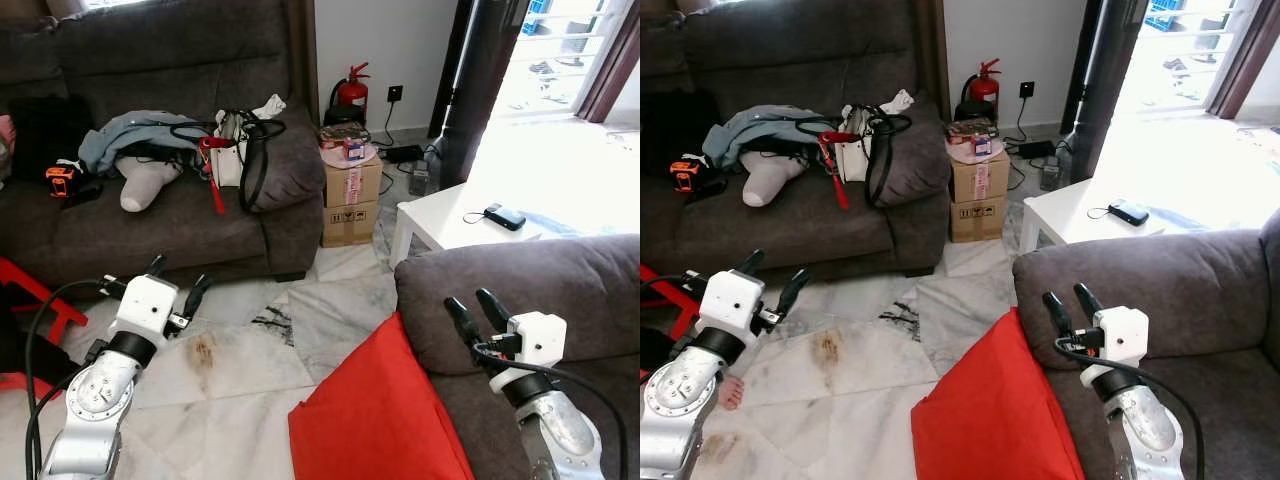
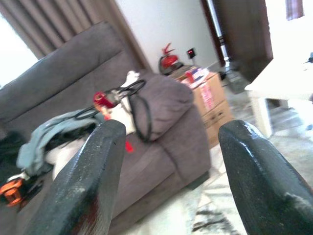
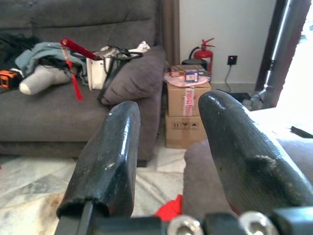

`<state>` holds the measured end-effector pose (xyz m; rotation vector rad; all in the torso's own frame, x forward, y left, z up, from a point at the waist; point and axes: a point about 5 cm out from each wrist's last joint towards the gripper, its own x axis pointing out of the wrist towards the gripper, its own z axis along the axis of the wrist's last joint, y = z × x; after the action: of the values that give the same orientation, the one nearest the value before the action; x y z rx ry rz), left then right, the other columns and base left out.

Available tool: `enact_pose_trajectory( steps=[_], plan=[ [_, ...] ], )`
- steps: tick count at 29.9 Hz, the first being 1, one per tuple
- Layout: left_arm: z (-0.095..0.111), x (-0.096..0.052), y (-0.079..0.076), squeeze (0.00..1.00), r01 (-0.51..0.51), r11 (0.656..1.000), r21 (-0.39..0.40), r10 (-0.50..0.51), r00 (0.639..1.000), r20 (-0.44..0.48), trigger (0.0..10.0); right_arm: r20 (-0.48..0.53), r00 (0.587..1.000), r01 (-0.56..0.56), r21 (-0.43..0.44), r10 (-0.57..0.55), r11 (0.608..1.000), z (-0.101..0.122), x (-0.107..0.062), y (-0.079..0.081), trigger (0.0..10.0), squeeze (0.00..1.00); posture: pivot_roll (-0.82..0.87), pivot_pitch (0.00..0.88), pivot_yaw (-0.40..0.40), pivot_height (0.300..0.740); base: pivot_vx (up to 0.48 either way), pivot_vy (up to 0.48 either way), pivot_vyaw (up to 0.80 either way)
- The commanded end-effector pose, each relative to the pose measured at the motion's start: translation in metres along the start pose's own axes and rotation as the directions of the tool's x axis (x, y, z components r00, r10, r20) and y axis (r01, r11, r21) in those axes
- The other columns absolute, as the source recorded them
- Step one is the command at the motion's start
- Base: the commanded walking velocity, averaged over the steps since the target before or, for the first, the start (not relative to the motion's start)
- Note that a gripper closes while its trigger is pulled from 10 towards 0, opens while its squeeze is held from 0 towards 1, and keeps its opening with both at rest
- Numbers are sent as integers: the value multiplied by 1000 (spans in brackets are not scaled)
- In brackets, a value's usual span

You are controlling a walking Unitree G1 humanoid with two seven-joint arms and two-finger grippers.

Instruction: Move the pillow to the sofa from floor

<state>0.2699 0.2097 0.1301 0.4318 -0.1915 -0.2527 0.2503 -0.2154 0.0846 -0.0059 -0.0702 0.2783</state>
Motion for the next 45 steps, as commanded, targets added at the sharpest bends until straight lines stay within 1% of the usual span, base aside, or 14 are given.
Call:
enact_pose_trajectory(
  steps=[1, 2, 3, 4, 7, 9, 13, 17, 21, 25, 29, 33, 36, 45],
  plan=[
    [6, 2, -9, 0, 19, 999, -27, -18, 1000, 7, 10000, 20, 998, -55, 6, 55, 998, 6, 5, 10, 10000, 0, -13, 0, 72, 740, 0, 0, 0],
    [7, 1, -17, 0, 31, 998, -48, -31, 999, 9, 10000, 5, 996, -92, 7, 92, 996, 2, 4, 20, 10000, 0, -12, 0, 74, 740, 0, 0, 0],
    [7, 1, -17, 0, 31, 998, -48, -31, 999, 9, 10000, 5, 996, -92, 7, 92, 996, 2, 4, 20, 10000, 0, -12, 0, 74, 740, 0, 0, 0],
    [6, 0, -21, 0, 38, 998, -45, -38, 999, 4, 10000, -3, 995, -104, 13, 104, 995, -2, 3, 26, 10000, 0, -11, 0, 81, 740, 0, 0, 0],
    [2, 1, -18, 0, -4, 998, -69, 3, 1000, -15, 10000, -7, 997, -80, 46, 80, 996, -6, 1, 34, 10000, 0, -2, 0, 71, 740, 0, 0, 0],
    [0, 2, -17, 0, -15, 997, -71, 14, 1000, -21, 10000, -13, 999, -50, 52, 51, 997, -9, 0, 34, 10000, 0, -2, 0, 65, 740, 0, 0, 0],
    [-3, 7, -14, 0, -104, 986, -132, 98, 994, -47, 10000, -14, 1000, -9, 58, 10, 998, -10, 1, 36, 10000, 0, -1, 0, 56, 740, 0, 0, 0],
    [-2, 7, -15, 0, -149, 962, -228, 138, 988, -64, 10000, -1, 999, 51, 49, -51, 998, -8, 0, 34, 10000, 0, 4, 0, 52, 740, 0, 0, 0],
    [-4, 5, -17, 0, -157, 962, -224, 144, 987, -71, 10000, -16, 993, 116, 45, -115, 992, -12, -1, 34, 10000, 0, 11, 0, 48, 740, 0, 0, 0],
    [-9, 2, -12, 0, -222, 944, -245, 202, 974, -105, 10000, -32, 981, 192, 55, -191, 980, -17, -6, 32, 10000, 0, 16, 0, 45, 740, 0, 0, 0],
    [-10, 2, -9, 0, -230, 944, -237, 209, 972, -107, 10000, -51, 976, 215, 52, -212, 975, -20, -10, 30, 10000, 0, 19, 0, 45, 740, 0, 0, 0],
    [-9, 8, -3, 0, -280, 915, -290, 258, 960, -112, 10000, -42, 965, 260, 60, -258, 964, -20, -7, 26, 10000, 0, 11, 0, 49, 740, 0, 0, 0],
    [-4, 11, -6, 0, -248, 930, -273, 233, 968, -89, 10000, -21, 971, 238, 69, -237, 969, -15, -1, 29, 10000, 0, 7, 0, 45, 740, 0, 0, 0],
    [-5, 11, -9, 0, -244, 934, -260, 229, 969, -89, 10000, -11, 973, 230, 62, -230, 971, -11, 1, 30, 10000, 0, 5, 0, 46, 740, 0, 0, 0]
  ],
)
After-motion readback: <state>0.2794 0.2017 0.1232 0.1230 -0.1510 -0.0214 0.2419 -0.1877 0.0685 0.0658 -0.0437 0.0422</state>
